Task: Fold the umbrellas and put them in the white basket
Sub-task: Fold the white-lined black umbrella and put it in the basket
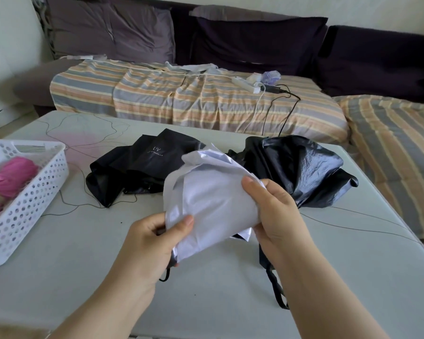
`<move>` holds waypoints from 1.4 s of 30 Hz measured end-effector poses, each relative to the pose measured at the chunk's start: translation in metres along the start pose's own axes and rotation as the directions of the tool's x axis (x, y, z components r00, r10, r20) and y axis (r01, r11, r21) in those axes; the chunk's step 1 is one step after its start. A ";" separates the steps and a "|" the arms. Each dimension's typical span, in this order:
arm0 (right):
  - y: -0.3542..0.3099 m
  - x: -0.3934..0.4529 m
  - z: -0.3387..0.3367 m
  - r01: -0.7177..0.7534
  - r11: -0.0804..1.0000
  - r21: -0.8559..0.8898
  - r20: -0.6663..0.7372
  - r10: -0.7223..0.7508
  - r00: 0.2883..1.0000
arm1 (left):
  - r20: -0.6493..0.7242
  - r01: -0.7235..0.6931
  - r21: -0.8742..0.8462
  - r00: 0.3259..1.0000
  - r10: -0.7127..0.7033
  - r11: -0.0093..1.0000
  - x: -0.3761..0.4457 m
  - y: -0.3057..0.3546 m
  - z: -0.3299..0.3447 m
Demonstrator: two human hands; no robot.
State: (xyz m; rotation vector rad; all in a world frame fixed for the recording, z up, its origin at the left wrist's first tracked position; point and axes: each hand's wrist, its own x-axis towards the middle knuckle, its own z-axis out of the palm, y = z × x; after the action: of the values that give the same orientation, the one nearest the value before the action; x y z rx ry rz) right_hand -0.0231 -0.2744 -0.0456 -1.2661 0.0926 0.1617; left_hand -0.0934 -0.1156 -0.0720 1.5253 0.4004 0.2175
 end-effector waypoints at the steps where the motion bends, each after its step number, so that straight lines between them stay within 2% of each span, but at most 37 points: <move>1: -0.001 0.000 -0.002 -0.014 0.999 -0.051 0.026 0.015 1.000 | -0.015 -0.019 -0.003 1.000 0.019 1.000 0.002 -0.001 -0.001; 3: -0.003 -0.001 -0.002 -0.035 0.985 -0.168 0.033 0.041 0.999 | -0.015 -0.074 0.016 0.997 0.074 0.997 0.004 -0.003 -0.004; 7: 0.001 -0.005 0.003 0.040 0.956 -0.291 -0.141 -0.084 0.986 | 0.043 -0.159 0.091 0.987 0.156 0.983 -0.002 0.001 -0.005; 11: 0.000 -0.007 0.005 0.003 0.985 -0.175 -0.216 -0.041 0.976 | 0.068 -0.113 0.106 0.992 0.106 0.988 -0.008 0.004 0.000; 13: -0.001 -0.010 0.007 -0.049 0.994 -0.094 -0.207 0.029 0.978 | 0.064 -0.074 0.125 0.996 0.067 0.989 -0.008 0.005 0.000; 15: 0.004 -0.009 0.007 -0.058 0.994 -0.097 -0.203 0.037 0.979 | 0.030 -0.061 0.140 0.998 0.057 0.988 -0.007 0.003 -0.001; 18: 0.008 -0.004 0.006 -0.097 0.982 -0.159 -0.234 0.058 0.971 | 0.012 -0.133 0.160 0.991 0.133 0.978 -0.006 0.002 -0.002; 21: 0.003 0.002 0.001 -0.217 0.974 -0.057 -0.226 0.200 0.953 | 0.039 -0.288 0.272 0.957 0.289 0.918 -0.009 0.007 -0.004; 23: -0.003 0.004 -0.004 -0.181 0.948 -0.262 -0.203 0.129 0.971 | 0.060 -0.344 0.299 0.938 0.342 0.890 -0.010 0.011 -0.008; 25: -0.009 0.003 -0.008 -0.062 0.890 -0.452 -0.098 0.019 0.995 | 0.049 -0.340 0.284 0.939 0.341 0.896 -0.008 0.012 -0.012; 29: -0.016 -0.006 -0.011 -0.028 0.905 -0.425 0.050 0.055 0.997 | 0.052 -0.326 0.253 0.945 0.324 0.911 -0.003 0.012 -0.012; 33: -0.010 -0.006 -0.006 0.065 0.887 -0.456 -0.063 -0.105 0.992 | 0.106 -0.295 0.207 0.955 0.279 0.933 -0.008 0.008 -0.007; 36: -0.010 -0.006 -0.003 0.115 0.861 -0.496 -0.126 -0.203 0.971 | 0.119 -0.147 0.152 0.984 0.129 0.977 -0.005 0.008 -0.006; 39: -0.010 -0.008 -0.003 0.170 0.823 -0.542 -0.116 -0.273 0.955 | 0.188 0.025 0.265 0.979 -0.077 0.964 0.001 0.008 -0.009; 42: -0.010 -0.010 -0.001 0.162 0.811 -0.562 -0.113 -0.269 0.956 | 0.229 0.072 0.283 0.963 -0.141 0.956 -0.001 0.006 -0.009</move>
State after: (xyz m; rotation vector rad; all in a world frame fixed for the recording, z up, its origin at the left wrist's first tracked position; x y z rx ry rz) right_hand -0.0314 -0.2789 -0.0349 -1.8589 0.0633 -0.1465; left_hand -0.0971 -0.1071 -0.0663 1.7713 0.3215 -0.1201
